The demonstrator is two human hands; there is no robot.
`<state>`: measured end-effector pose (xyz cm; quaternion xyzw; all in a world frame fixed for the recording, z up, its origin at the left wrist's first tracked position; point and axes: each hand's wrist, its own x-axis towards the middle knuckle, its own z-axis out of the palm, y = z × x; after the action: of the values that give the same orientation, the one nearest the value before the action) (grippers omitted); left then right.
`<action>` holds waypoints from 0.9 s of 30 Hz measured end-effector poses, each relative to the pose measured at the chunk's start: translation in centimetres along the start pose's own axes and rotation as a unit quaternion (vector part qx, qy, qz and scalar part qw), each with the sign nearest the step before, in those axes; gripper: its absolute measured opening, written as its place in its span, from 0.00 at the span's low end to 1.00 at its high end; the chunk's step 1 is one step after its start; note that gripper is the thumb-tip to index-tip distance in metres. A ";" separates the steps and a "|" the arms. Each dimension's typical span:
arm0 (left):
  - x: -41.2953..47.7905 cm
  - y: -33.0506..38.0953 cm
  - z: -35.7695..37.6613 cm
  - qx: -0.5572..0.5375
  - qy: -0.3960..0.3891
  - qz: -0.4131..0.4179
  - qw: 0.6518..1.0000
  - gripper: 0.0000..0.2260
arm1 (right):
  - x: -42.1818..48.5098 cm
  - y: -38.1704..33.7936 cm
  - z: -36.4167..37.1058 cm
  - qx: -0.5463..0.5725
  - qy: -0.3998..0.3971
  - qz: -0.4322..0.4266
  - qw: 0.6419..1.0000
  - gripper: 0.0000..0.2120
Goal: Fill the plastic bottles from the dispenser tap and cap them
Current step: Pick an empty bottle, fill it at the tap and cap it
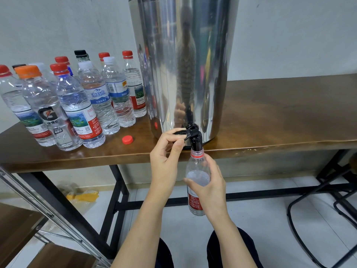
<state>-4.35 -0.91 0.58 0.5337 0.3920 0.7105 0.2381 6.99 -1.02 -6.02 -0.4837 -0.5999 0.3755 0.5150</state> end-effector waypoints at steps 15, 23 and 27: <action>-0.1 -0.1 0.0 0.004 0.005 -0.003 1.000 0.06 | -0.1 -0.1 -0.2 -0.004 -0.006 -0.001 1.000 0.39; -0.2 -0.2 -0.1 0.005 0.005 -0.003 1.000 0.06 | -0.1 -0.1 -0.2 -0.004 -0.010 0.003 1.000 0.39; -0.2 -0.2 0.0 0.001 0.002 -0.003 1.000 0.06 | -0.2 0.0 -0.3 -0.004 -0.007 -0.001 1.000 0.40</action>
<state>-4.29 -0.98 0.32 0.5312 0.3944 0.7108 0.2387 7.30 -1.20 -6.01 -0.4825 -0.6051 0.3765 0.5092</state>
